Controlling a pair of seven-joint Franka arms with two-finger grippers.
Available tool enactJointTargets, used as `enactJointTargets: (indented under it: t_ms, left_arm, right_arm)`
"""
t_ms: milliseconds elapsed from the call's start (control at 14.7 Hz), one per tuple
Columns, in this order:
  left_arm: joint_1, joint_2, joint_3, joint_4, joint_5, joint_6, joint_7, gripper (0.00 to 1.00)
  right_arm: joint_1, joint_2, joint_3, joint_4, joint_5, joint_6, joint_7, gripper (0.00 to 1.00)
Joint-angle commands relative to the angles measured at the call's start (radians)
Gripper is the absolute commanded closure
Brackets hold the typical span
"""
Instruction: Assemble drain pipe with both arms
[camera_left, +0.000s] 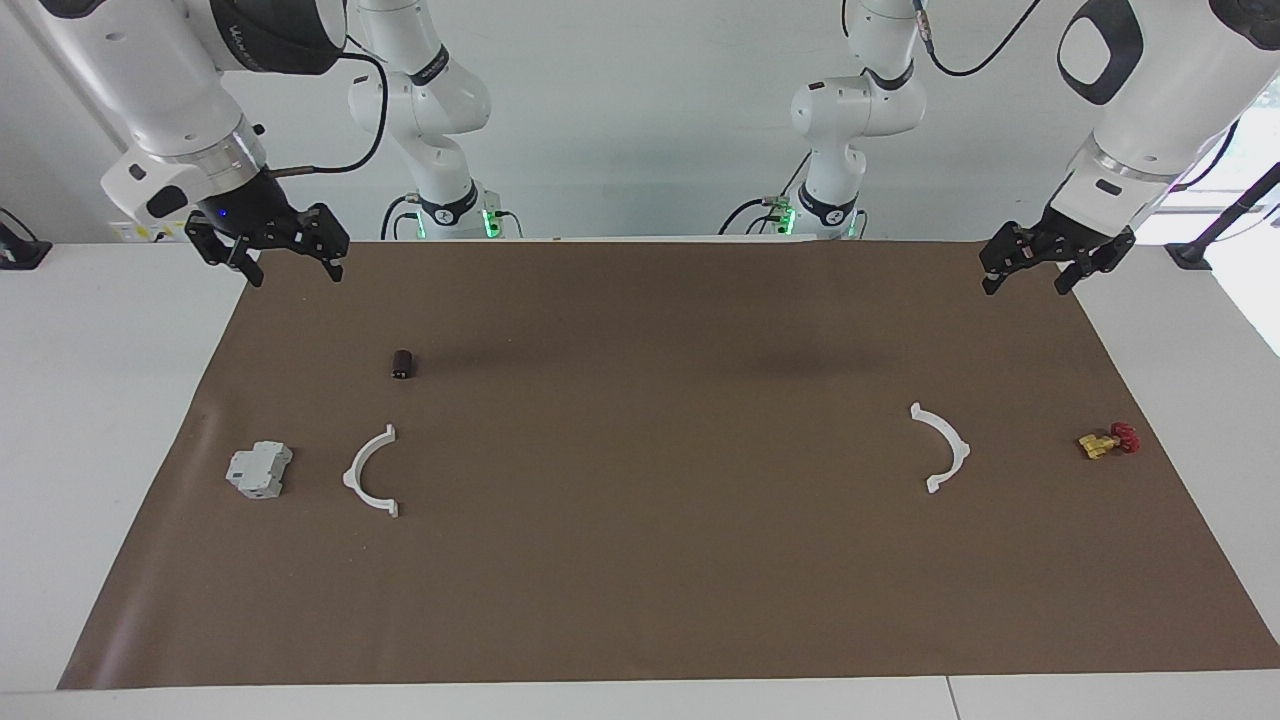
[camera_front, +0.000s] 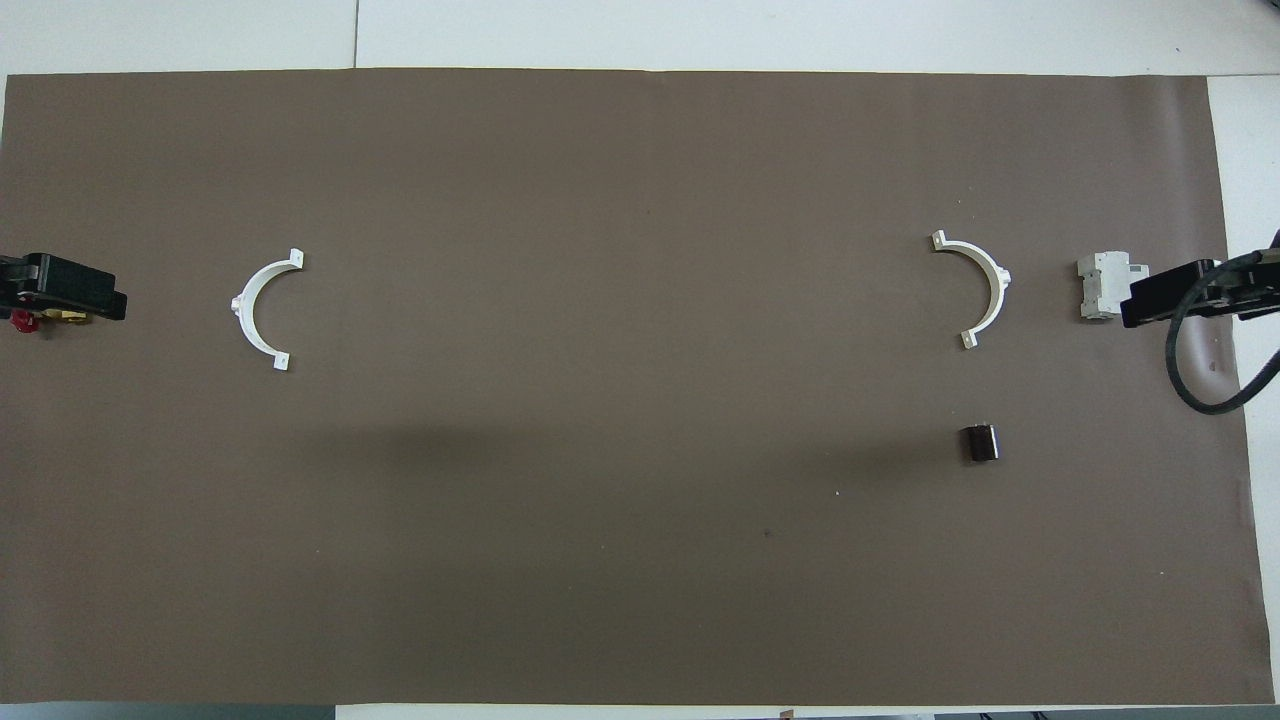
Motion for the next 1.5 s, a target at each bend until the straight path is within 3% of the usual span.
enactJointTargets:
  t_ms: [0,408,612,1087,1427]
  left_arm:
    - [0.001,-0.017,0.003,-0.012,0.012,-0.010,0.003,0.00]
    - [0.001,-0.017,0.003,-0.012,0.012,-0.010,0.003,0.00]
    - [0.001,-0.017,0.003,-0.012,0.012,-0.010,0.002,0.00]
    - [0.001,-0.017,0.003,-0.012,0.012,-0.011,0.002,0.00]
    - [0.001,-0.017,0.003,-0.012,0.012,-0.011,0.003,0.00]
  right_arm:
    - [-0.004,0.001,-0.002,0.002,0.014,0.002,0.002,0.00]
    - [-0.002,-0.013,0.000,-0.030,0.014,0.007,0.001,0.00]
    - [0.016,-0.001,0.001,-0.067,-0.017,0.108,-0.007,0.00]
    - [-0.024,0.294,0.006,-0.052,0.022,0.439,-0.074,0.00]
    - [-0.025,0.395,0.008,-0.147,0.026,0.655,-0.134,0.02]
